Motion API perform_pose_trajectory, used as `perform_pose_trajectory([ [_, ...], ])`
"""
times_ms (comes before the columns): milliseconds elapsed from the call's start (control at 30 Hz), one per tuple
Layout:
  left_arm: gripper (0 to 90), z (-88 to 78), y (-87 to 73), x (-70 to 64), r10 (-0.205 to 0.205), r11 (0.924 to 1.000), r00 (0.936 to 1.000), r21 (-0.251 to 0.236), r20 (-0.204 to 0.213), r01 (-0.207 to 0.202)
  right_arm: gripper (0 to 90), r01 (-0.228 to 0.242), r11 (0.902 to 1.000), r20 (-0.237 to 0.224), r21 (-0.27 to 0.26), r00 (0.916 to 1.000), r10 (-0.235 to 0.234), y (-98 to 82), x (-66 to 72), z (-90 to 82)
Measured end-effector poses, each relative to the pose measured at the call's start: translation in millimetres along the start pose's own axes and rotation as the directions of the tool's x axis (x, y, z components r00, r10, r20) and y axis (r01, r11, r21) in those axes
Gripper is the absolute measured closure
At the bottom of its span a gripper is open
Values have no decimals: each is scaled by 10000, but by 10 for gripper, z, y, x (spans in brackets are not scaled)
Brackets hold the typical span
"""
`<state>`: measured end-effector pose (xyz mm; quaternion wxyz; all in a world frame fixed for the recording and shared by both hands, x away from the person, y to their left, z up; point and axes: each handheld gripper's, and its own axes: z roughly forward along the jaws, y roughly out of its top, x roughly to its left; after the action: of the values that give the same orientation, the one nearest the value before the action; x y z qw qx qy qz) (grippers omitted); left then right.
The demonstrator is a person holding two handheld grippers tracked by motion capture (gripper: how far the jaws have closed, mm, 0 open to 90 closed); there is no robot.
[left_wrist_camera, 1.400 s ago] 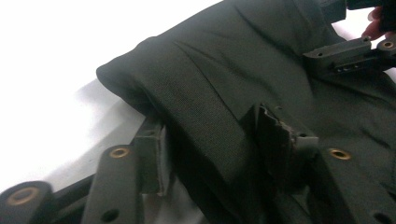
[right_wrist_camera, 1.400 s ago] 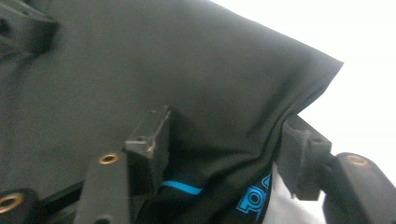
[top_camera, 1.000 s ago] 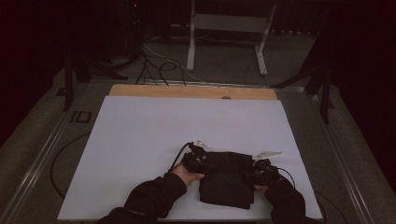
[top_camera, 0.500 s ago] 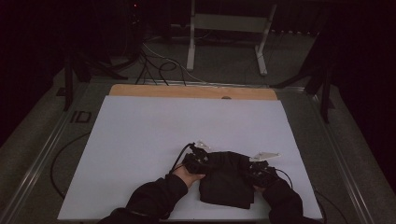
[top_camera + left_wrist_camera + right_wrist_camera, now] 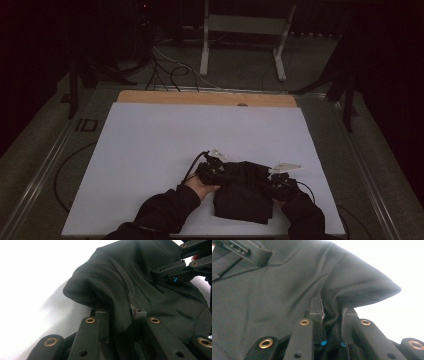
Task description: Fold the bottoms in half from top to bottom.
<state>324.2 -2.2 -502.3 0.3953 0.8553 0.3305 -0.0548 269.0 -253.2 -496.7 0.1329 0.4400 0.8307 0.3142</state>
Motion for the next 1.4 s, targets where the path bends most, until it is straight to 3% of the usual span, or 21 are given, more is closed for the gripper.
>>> perform_pose_trajectory([
  [200, 755, -30, 47, -54, 210, 9998, 9998, -42, 44, -209, 770, 35, 9996, 106, -281, 9999, -32, 27, 63, -96],
  [700, 757, -197, 190, -125, 492, 9982, 9987, -361, 103, -488, 770, -43, 9959, 215, -907, 9997, 63, 118, 22, -250],
  [1400, 757, -435, 275, -117, 707, 9943, 9974, -796, -104, -713, 770, 530, 9905, 411, -1267, 9980, -482, 349, 56, -389],
])
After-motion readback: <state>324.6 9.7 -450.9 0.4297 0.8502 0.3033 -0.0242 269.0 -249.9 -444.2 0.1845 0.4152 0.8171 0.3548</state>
